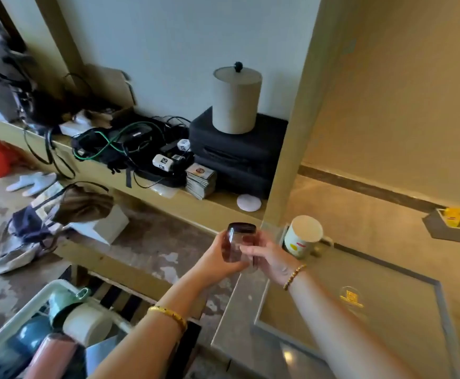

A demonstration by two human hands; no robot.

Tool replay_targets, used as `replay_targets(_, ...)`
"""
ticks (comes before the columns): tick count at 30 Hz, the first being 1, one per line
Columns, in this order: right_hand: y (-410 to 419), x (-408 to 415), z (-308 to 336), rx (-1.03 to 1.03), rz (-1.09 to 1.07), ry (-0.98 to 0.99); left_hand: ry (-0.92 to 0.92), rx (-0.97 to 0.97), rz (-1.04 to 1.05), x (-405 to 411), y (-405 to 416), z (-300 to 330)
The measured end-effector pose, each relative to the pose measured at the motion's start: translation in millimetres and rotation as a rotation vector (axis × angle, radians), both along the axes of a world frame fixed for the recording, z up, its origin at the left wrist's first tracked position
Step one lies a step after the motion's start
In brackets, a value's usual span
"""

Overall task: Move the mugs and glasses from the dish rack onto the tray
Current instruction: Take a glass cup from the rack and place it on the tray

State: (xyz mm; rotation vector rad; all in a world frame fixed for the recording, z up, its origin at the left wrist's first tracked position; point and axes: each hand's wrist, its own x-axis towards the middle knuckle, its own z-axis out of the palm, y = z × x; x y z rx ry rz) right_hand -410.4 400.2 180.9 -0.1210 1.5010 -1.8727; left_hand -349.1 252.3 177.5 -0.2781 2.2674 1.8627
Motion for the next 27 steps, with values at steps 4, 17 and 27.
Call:
replay_targets(4,67,-2,-14,0.127,-0.101,0.028,0.001,-0.131,-0.133,-23,63,-17)
replay_targets(17,143,-10,-51,0.528,-0.076,0.224,-0.066,-0.397,-0.280,-51,141,-54)
replay_targets(27,128,-15,-54,0.471,-0.092,0.237,-0.078,-0.481,-0.170,-56,133,-59)
